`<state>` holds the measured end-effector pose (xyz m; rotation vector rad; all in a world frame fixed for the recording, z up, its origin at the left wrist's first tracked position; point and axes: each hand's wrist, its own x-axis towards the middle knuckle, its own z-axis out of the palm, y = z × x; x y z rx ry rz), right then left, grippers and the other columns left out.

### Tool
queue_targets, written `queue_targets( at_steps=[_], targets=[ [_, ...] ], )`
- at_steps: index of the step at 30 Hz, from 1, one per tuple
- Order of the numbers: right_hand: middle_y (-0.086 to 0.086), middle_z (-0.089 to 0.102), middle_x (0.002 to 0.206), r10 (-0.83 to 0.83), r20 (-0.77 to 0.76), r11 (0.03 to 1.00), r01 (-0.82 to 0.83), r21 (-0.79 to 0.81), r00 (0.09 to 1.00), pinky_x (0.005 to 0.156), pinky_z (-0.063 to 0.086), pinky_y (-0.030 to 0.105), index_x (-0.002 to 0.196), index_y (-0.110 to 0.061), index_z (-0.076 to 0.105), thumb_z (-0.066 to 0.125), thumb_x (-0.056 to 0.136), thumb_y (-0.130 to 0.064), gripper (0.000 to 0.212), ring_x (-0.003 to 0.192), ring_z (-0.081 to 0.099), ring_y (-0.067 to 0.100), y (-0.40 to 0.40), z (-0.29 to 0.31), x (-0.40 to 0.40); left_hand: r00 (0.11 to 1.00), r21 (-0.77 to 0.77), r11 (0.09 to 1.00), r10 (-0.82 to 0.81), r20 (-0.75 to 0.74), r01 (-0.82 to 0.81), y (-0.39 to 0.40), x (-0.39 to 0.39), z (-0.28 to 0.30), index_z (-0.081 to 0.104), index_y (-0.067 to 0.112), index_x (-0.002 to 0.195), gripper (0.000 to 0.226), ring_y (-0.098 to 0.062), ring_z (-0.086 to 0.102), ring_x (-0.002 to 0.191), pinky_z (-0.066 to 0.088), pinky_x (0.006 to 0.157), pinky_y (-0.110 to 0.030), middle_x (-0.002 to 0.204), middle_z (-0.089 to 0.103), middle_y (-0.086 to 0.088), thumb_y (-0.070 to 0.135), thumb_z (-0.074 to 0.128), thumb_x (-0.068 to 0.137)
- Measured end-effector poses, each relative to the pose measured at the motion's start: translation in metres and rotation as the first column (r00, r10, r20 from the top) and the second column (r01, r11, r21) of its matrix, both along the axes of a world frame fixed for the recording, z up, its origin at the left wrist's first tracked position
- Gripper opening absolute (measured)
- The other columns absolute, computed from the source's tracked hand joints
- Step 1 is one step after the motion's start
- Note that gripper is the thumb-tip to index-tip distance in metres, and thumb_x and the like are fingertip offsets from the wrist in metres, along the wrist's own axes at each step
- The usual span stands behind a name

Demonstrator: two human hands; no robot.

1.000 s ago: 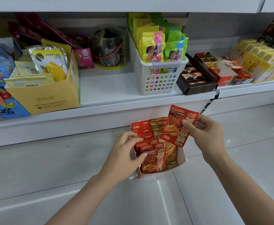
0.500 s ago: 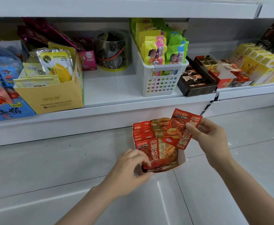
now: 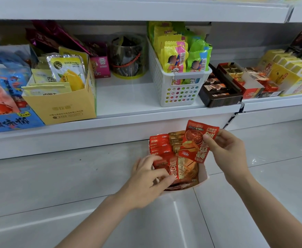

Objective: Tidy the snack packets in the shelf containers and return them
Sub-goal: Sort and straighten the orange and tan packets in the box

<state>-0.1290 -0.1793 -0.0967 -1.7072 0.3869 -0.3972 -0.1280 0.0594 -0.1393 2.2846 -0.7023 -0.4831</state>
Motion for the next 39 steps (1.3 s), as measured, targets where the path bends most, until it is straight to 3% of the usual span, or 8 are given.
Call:
queue_targets(
  at_steps=[3, 9, 13, 17, 22, 30, 33, 39],
  targets=[
    [-0.012, 0.077, 0.087, 0.051, 0.004, 0.999, -0.051, 0.009, 0.999, 0.064, 0.054, 0.013, 0.093, -0.024, 0.071, 0.07, 0.091, -0.014, 0.011, 0.083, 0.073, 0.003, 0.005, -0.001, 0.001, 0.996, -0.222, 0.975, -0.007, -0.093, -0.014, 0.001, -0.01, 0.0, 0.068, 0.03, 0.09, 0.046, -0.009, 0.059, 0.101, 0.049, 0.092, -0.039, 0.099, 0.061, 0.015, 0.067, 0.041, 0.093],
    [0.001, 0.077, 0.084, 0.35, -0.149, 0.934, -0.356, -0.014, 0.925, 0.073, 0.06, 0.029, 0.092, -0.013, 0.072, 0.066, 0.093, -0.009, 0.007, 0.08, 0.074, 0.015, 0.036, -0.024, -0.003, 0.93, -0.372, 0.884, 0.158, -0.333, -0.283, 0.009, -0.012, -0.011, 0.071, 0.03, 0.087, 0.02, -0.009, 0.072, 0.085, 0.055, 0.078, -0.017, 0.092, 0.075, 0.011, 0.034, 0.057, 0.1],
    [-0.005, 0.075, 0.096, 0.487, -0.541, 0.789, -0.611, -0.063, 0.686, 0.089, 0.055, 0.032, 0.098, -0.018, 0.072, 0.047, 0.104, -0.035, 0.03, 0.095, 0.069, 0.009, 0.033, -0.038, -0.006, 0.949, -0.33, 0.892, 0.264, -0.174, -0.309, 0.011, 0.003, -0.014, 0.069, 0.033, 0.085, 0.017, -0.004, 0.069, 0.082, 0.051, 0.074, -0.013, 0.086, 0.073, 0.016, 0.018, 0.066, 0.094],
    [-0.009, 0.073, 0.104, 0.464, -0.649, 0.777, -0.629, -0.029, 0.603, 0.089, 0.051, 0.025, 0.105, -0.027, 0.07, 0.038, 0.106, -0.041, 0.034, 0.098, 0.067, 0.007, 0.024, -0.031, 0.003, 0.916, -0.264, 0.9, 0.386, 0.108, -0.348, 0.007, 0.022, -0.009, 0.07, 0.026, 0.097, 0.016, -0.003, 0.059, 0.086, 0.05, 0.073, -0.017, 0.095, 0.057, 0.019, 0.011, 0.071, 0.088],
    [-0.015, 0.075, 0.092, 0.567, -0.504, 0.724, -0.686, -0.072, 0.651, 0.076, 0.053, 0.017, 0.094, -0.032, 0.071, 0.053, 0.1, -0.041, 0.021, 0.09, 0.069, 0.001, 0.028, -0.024, 0.004, 0.974, -0.251, 0.941, 0.223, -0.044, -0.227, -0.005, 0.028, -0.007, 0.072, 0.03, 0.094, 0.015, 0.0, 0.059, 0.07, 0.043, 0.062, -0.014, 0.075, 0.065, 0.022, 0.029, 0.057, 0.1],
    [0.002, 0.072, 0.087, 0.434, -0.654, 0.725, -0.672, -0.155, 0.619, 0.079, 0.051, 0.032, 0.087, -0.014, 0.071, 0.042, 0.1, -0.056, 0.053, 0.085, 0.067, 0.018, 0.023, -0.029, 0.0, 0.962, -0.193, 0.95, 0.215, -0.168, -0.246, -0.006, 0.023, -0.014, 0.075, 0.034, 0.081, 0.02, -0.001, 0.066, 0.072, 0.052, 0.069, -0.026, 0.074, 0.071, 0.02, 0.038, 0.063, 0.095],
    [-0.011, 0.057, 0.055, 0.4, -0.571, 0.733, -0.624, -0.27, 0.717, 0.055, 0.042, 0.02, 0.057, -0.022, 0.059, 0.051, 0.097, -0.053, 0.051, 0.054, 0.055, 0.005, 0.024, -0.033, -0.004, 0.927, -0.182, 0.911, 0.375, -0.003, -0.37, -0.004, 0.038, -0.01, 0.073, 0.032, 0.086, 0.009, 0.0, 0.064, 0.076, 0.048, 0.067, -0.013, 0.082, 0.068, 0.019, 0.031, 0.068, 0.093],
    [-0.018, 0.053, 0.049, 0.36, -0.553, 0.682, -0.616, -0.393, 0.751, 0.053, 0.035, 0.014, 0.052, -0.033, 0.054, 0.052, 0.1, -0.043, 0.049, 0.052, 0.052, 0.0, 0.036, -0.04, -0.004, 0.956, 0.027, 0.958, 0.284, 0.073, -0.286, -0.018, 0.048, -0.006, 0.073, 0.023, 0.091, 0.01, 0.002, 0.052, 0.062, 0.031, 0.057, -0.007, 0.069, 0.054, 0.02, 0.022, 0.079, 0.083]
  ],
)
